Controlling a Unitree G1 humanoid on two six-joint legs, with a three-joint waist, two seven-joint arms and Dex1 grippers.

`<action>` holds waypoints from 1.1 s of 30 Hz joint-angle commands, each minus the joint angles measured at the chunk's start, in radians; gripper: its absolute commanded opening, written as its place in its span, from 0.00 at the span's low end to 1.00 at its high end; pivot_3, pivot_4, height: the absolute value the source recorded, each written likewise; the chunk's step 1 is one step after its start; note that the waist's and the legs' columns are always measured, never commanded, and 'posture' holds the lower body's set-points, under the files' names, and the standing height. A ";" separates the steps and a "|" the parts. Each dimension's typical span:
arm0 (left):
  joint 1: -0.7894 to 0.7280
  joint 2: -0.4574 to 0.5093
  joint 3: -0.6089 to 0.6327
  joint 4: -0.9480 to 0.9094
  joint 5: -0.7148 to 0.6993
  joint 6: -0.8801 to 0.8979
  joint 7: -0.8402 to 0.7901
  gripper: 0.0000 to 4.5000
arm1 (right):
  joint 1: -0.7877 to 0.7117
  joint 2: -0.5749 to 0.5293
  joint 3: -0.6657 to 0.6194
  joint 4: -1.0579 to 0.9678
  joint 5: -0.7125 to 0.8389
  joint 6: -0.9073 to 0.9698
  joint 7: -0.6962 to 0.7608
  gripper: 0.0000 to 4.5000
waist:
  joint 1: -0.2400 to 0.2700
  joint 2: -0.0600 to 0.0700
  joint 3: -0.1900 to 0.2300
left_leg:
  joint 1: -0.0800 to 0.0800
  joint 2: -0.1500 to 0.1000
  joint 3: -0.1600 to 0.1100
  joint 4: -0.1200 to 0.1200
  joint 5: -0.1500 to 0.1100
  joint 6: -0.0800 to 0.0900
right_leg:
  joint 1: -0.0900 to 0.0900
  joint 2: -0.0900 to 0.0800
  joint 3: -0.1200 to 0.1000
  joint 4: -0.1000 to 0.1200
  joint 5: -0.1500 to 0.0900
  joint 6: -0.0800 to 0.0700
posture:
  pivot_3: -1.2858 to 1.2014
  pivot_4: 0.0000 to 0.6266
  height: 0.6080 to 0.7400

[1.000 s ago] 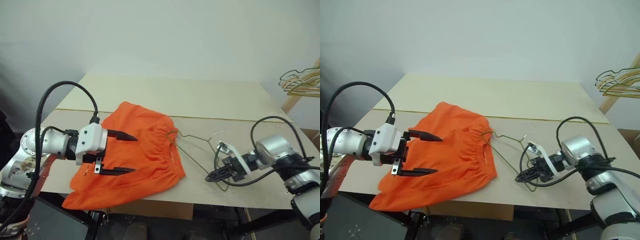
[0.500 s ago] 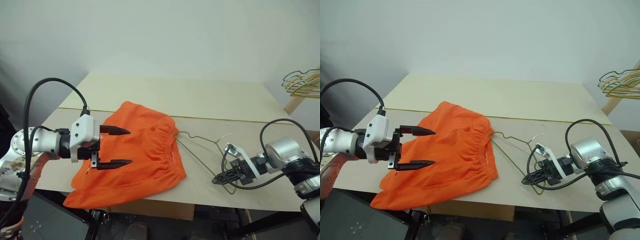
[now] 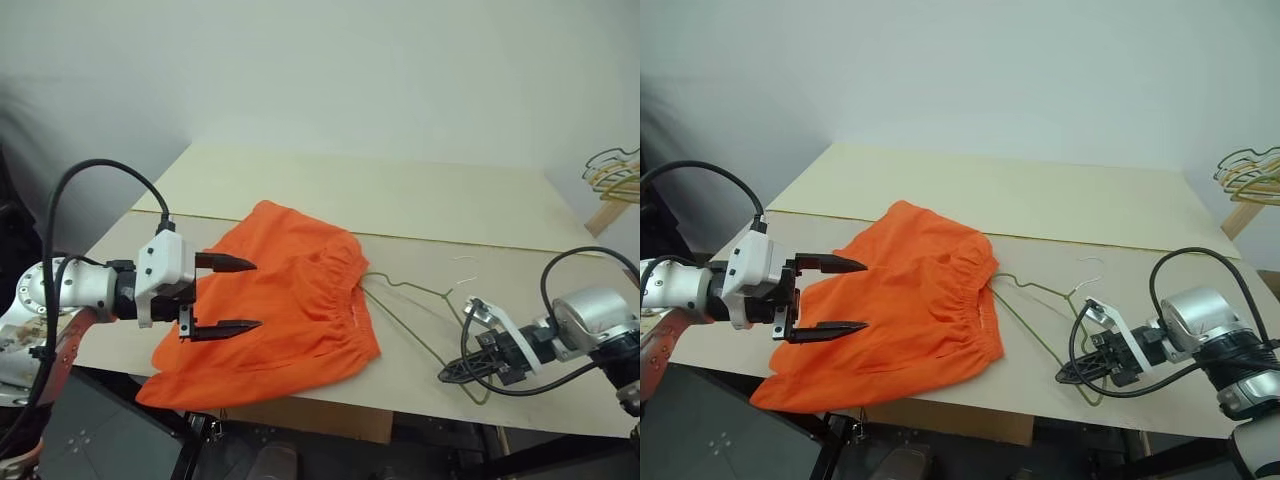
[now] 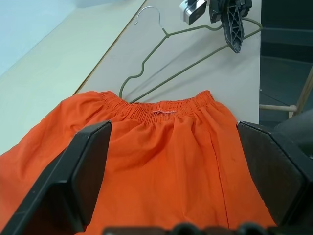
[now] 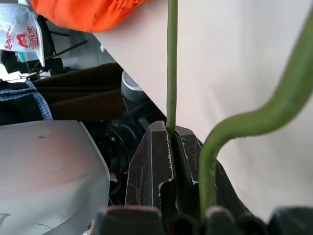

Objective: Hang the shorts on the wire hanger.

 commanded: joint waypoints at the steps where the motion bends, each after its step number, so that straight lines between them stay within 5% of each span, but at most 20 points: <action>1: -0.014 0.007 0.009 -0.026 -0.007 -0.015 -0.003 0.98 | -0.026 0.039 0.006 -0.012 0.009 -0.003 -0.002 0.00 | 0.000 0.000 0.000 | 0.000 0.000 0.000 0.000 0.000 0.000 | 0.000 0.000 0.000 0.000 0.000 0.000 | 0.65 0.00 1.00; 19: 0.004 0.014 0.016 -0.054 -0.009 -0.010 0.001 0.98 | -0.138 0.346 -0.142 0.230 0.004 0.038 -0.148 0.00 | -0.001 0.000 0.000 | -0.001 0.000 -0.001 0.001 0.000 0.000 | 0.000 0.000 -0.002 0.001 0.000 0.000 | 0.65 0.00 1.00; 33: -0.031 0.006 -0.013 -0.036 0.004 -0.018 -0.011 0.98 | -0.186 0.519 -0.279 0.403 -0.069 -0.122 -0.277 0.00 | -0.007 0.001 0.000 | 0.000 0.000 -0.001 0.001 0.000 -0.001 | 0.001 0.001 -0.002 0.002 0.000 0.000 | 0.65 0.00 1.00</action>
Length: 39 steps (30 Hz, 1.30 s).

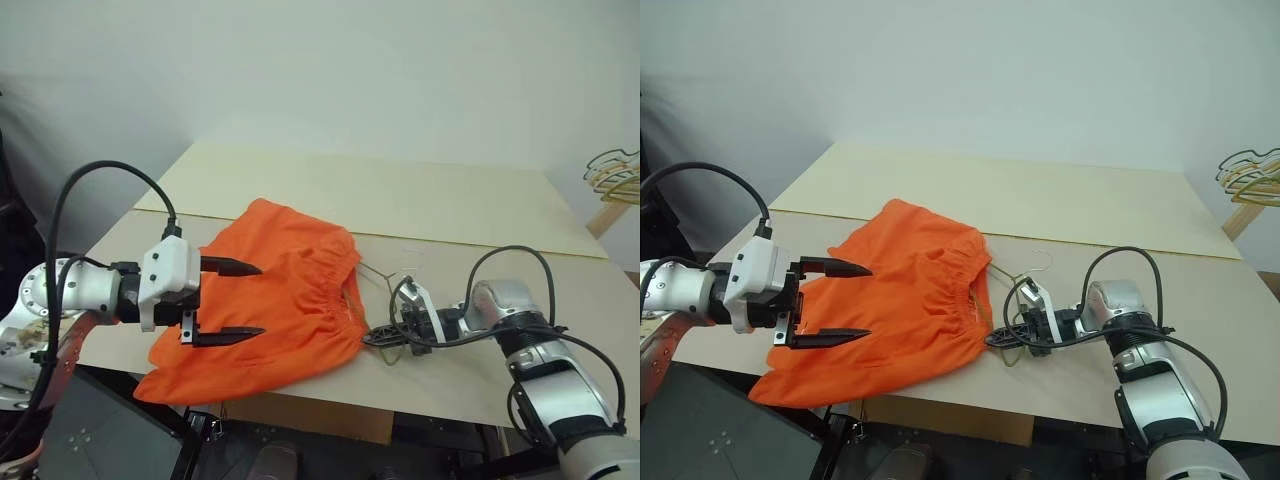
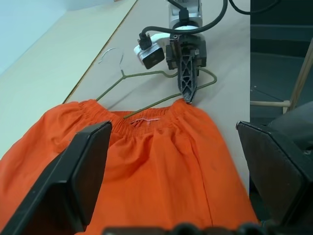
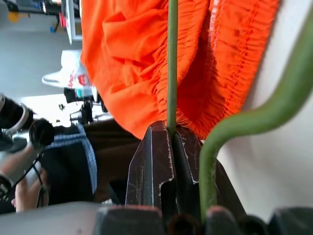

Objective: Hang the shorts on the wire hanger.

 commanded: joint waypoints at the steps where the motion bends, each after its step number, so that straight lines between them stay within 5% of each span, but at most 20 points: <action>1: -0.031 0.002 -0.006 0.000 0.001 -0.017 0.001 0.98 | -0.004 0.016 -0.009 -0.051 -0.034 -0.096 -0.025 0.00 | -0.005 0.000 0.000 | 0.000 0.000 0.000 0.000 0.000 0.000 | 0.000 0.000 0.000 0.000 0.000 0.000 | 0.64 0.00 1.00; 12: -0.075 -0.009 -0.043 0.036 0.019 -0.037 -0.013 0.98 | -0.062 0.133 -0.060 0.079 -0.139 -0.235 -0.142 0.00 | -0.056 -0.002 -0.002 | 0.005 0.001 0.000 0.000 0.001 -0.003 | 0.003 0.001 0.000 0.003 0.001 -0.001 | 0.64 0.00 1.00; 22: -0.093 -0.009 -0.046 0.056 0.028 -0.051 -0.030 0.98 | 0.186 0.184 -0.128 -0.406 -0.243 -0.570 -0.427 0.00 | -0.066 -0.002 -0.002 | 0.006 0.002 0.001 -0.001 0.002 -0.003 | 0.003 0.001 0.001 0.004 0.000 -0.001 | 0.63 0.00 1.00; 31: -0.220 -0.013 -0.071 0.176 0.066 -0.100 -0.053 0.98 | 0.390 0.039 -0.067 -0.817 -0.327 -0.787 -0.402 0.00 | -0.072 0.000 -0.001 | 0.001 0.001 0.000 -0.001 0.002 -0.004 | 0.000 0.001 0.000 0.002 0.000 -0.001 | 0.61 0.00 1.00; 39: -0.458 -0.020 -0.110 0.369 0.097 -0.168 -0.138 0.98 | 0.412 -0.192 -0.059 -1.040 -0.289 -0.733 -0.234 0.00 | -0.094 0.001 0.000 | 0.002 0.001 0.000 -0.001 0.002 -0.003 | 0.001 0.001 0.001 0.000 0.000 -0.001 | 0.59 0.00 1.00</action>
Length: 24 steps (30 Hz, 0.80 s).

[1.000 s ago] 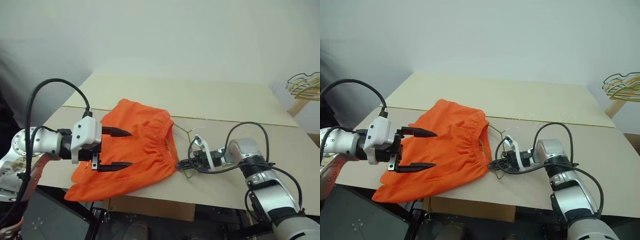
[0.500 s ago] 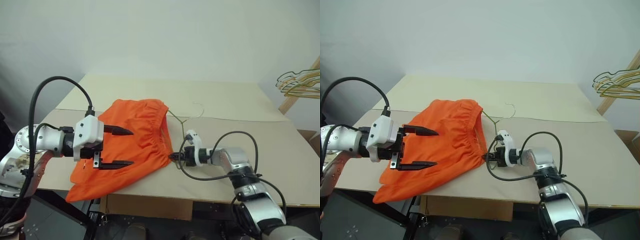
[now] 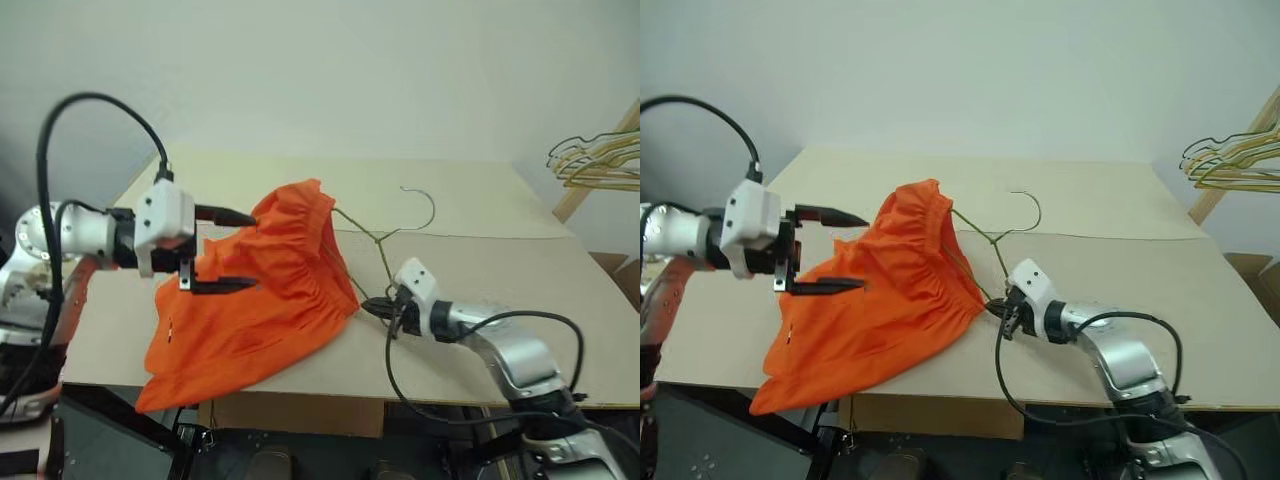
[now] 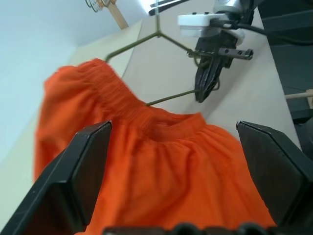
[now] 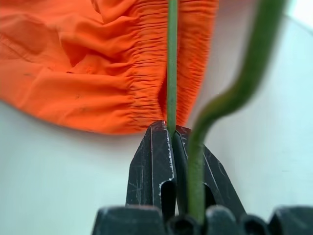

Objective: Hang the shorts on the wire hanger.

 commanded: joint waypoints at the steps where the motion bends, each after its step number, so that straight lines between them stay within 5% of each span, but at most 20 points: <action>1: -0.120 -0.011 -0.015 0.088 0.019 -0.045 -0.054 0.98 | -0.038 -0.097 0.010 -0.095 0.032 0.033 0.101 0.00 | -0.008 0.000 0.000 | 0.000 0.000 0.000 0.000 0.000 0.000 | 0.000 0.000 0.000 0.000 0.000 0.000 | 0.58 0.00 1.00; 8: -0.375 -0.077 -0.136 0.351 0.110 -0.181 -0.248 0.98 | -0.156 -0.191 0.083 -0.128 0.078 0.220 0.187 0.00 | -0.042 -0.001 0.000 | 0.001 -0.001 0.000 0.001 0.000 0.000 | 0.002 0.000 0.000 0.000 0.000 0.000 | 0.56 0.00 1.00; 24: -0.686 -0.087 -0.753 0.745 0.093 -0.511 -0.280 0.98 | -0.287 -0.282 0.200 -0.134 0.053 0.303 0.227 0.00 | -0.075 -0.001 0.001 | -0.003 -0.001 0.000 0.003 -0.001 0.002 | -0.002 0.000 0.002 0.000 0.000 0.001 | 0.55 0.00 1.00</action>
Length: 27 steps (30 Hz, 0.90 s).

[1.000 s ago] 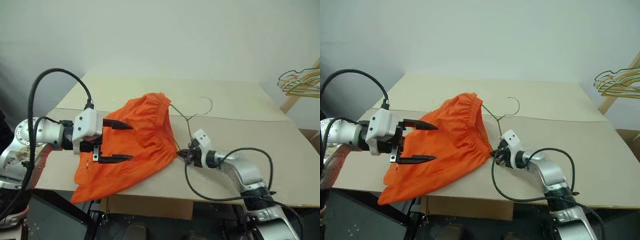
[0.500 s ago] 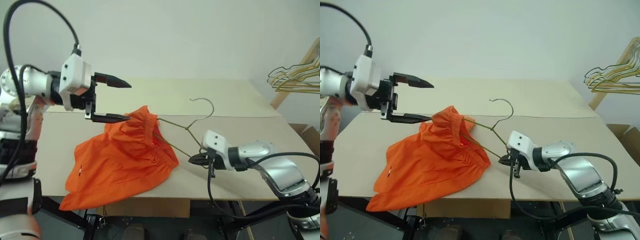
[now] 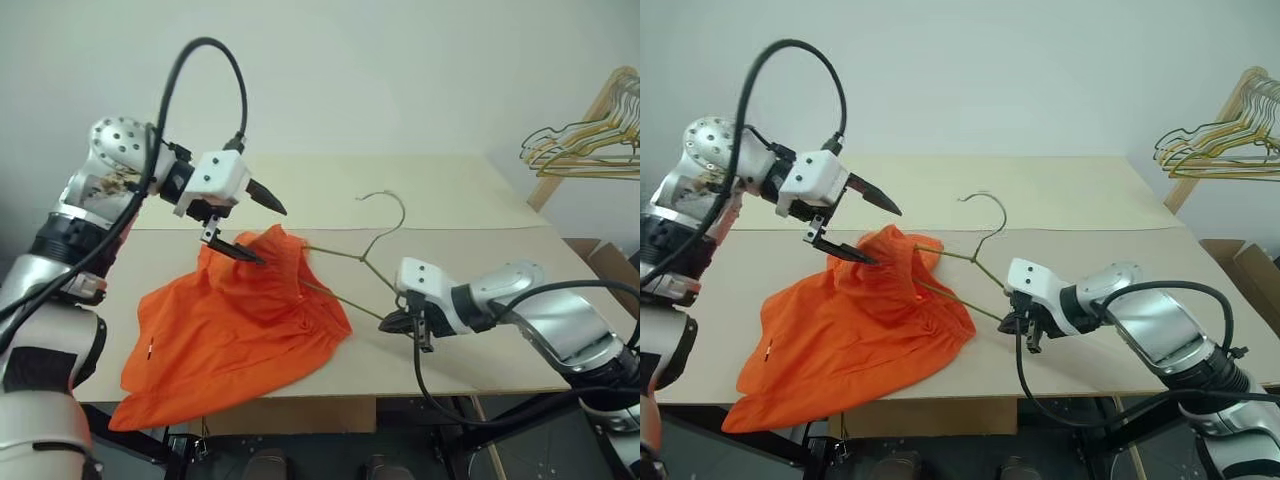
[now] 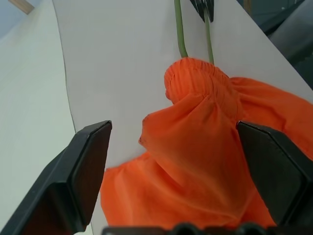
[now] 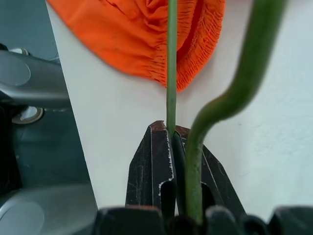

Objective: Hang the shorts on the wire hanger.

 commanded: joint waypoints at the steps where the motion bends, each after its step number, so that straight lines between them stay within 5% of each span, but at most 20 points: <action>1: -0.071 -0.001 -0.112 0.022 -0.031 -0.055 -0.004 0.98 | -0.051 -0.019 0.001 -0.024 -0.009 0.020 0.009 0.00 | -0.002 0.000 0.000 | 0.000 0.000 0.000 0.000 0.000 0.000 | 0.000 0.000 0.000 0.000 0.000 0.000 | 0.55 0.00 1.00; 9: -0.140 0.003 -0.358 0.006 -0.077 -0.149 -0.004 0.98 | -0.114 -0.013 0.041 -0.018 -0.018 0.084 0.005 0.00 | -0.004 0.000 0.000 | -0.003 0.000 0.000 0.001 0.000 0.000 | -0.004 0.000 0.001 0.002 0.000 0.000 | 0.55 0.00 1.00; 14: -0.137 -0.060 -0.360 0.100 0.029 -0.240 -0.004 0.73 | -0.130 -0.002 0.041 -0.042 -0.008 0.122 -0.009 0.00 | -0.003 0.000 0.000 | -0.003 0.000 0.000 0.002 0.000 0.000 | -0.004 0.000 0.001 0.002 0.000 0.000 | 0.54 0.00 1.00; 24: -0.144 -0.099 -0.340 0.145 0.042 -0.259 -0.004 0.02 | -0.157 0.010 0.044 -0.058 -0.007 0.186 -0.045 0.00 | -0.019 0.000 0.000 | -0.005 0.000 0.000 0.002 0.000 0.001 | -0.006 0.000 0.001 0.003 0.000 0.000 | 0.54 0.00 1.00; 27: -0.140 -0.097 -0.335 0.147 0.034 -0.251 -0.004 0.00 | -0.173 0.017 0.046 -0.052 -0.013 0.190 -0.064 0.00 | -0.024 0.000 0.000 | -0.005 0.000 0.000 0.002 0.000 0.001 | -0.007 0.000 0.001 0.004 0.000 0.000 | 0.54 0.00 1.00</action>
